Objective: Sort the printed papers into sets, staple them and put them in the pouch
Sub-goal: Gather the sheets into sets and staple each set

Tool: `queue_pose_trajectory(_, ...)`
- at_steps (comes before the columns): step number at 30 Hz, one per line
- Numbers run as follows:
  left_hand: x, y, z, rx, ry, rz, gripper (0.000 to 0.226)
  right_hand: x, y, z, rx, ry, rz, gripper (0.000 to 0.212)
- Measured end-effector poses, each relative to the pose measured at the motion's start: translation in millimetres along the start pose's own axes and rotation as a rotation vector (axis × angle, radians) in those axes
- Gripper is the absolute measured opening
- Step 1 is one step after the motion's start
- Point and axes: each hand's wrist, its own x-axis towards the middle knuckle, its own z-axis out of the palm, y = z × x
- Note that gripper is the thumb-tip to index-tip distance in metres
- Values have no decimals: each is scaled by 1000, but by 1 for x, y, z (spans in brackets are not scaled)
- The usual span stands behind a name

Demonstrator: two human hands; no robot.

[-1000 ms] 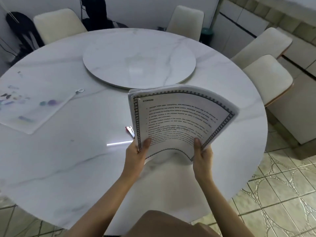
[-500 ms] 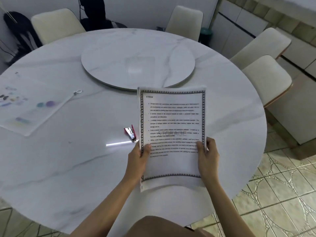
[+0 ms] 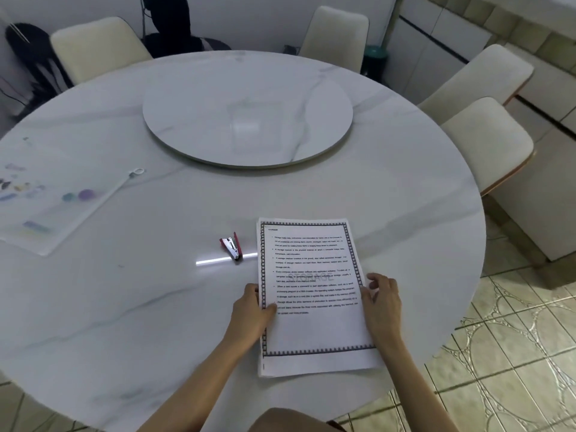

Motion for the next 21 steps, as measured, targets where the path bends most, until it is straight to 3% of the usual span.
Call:
queue_pose_trajectory(11, -13, -33, -41, -148, 78, -44, 16, -2, -29, 19, -41, -9, -150, 28)
queue_pose_trajectory(21, 4, -77, -127, -335, 258, -15, 22, 11, -113, 66, 19, -128, -352, 27)
